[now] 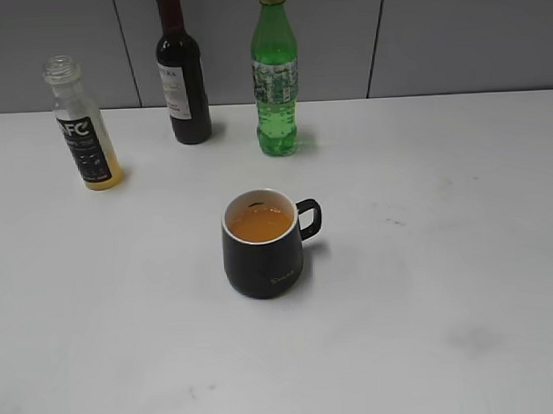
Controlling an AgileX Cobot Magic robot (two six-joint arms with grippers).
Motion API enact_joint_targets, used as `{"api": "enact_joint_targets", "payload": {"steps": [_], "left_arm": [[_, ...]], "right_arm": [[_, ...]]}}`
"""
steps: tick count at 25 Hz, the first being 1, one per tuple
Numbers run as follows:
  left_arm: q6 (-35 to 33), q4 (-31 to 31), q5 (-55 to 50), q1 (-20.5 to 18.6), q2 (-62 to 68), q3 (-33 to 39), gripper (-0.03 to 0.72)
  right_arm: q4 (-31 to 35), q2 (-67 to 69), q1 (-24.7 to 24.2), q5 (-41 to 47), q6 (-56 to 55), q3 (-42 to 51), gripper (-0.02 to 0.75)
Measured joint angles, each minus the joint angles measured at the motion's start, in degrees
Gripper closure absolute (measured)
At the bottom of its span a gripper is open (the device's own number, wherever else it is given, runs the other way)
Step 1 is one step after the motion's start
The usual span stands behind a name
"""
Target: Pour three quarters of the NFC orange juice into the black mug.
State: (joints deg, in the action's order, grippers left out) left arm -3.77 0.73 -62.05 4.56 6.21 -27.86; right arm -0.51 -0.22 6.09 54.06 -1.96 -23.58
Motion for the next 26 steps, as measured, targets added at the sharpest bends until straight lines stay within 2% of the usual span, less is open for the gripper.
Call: {"api": "enact_joint_targets", "payload": {"steps": [7, 15, 26], "left_arm": [[0.0, 0.0, 0.0, -4.1, -6.4, 0.0, 0.111], [0.0, 0.0, 0.0, -4.3, -6.5, 0.0, 0.113], [0.0, 0.0, 0.0, -4.3, -6.6, 0.0, 0.160]], "right_arm": [[0.1, 0.0, 0.0, 0.0, 0.0, 0.0, 0.154], [0.0, 0.0, 0.0, 0.0, 0.0, 0.0, 0.154], [0.0, 0.0, 0.0, 0.0, 0.0, 0.0, 0.154]]}}
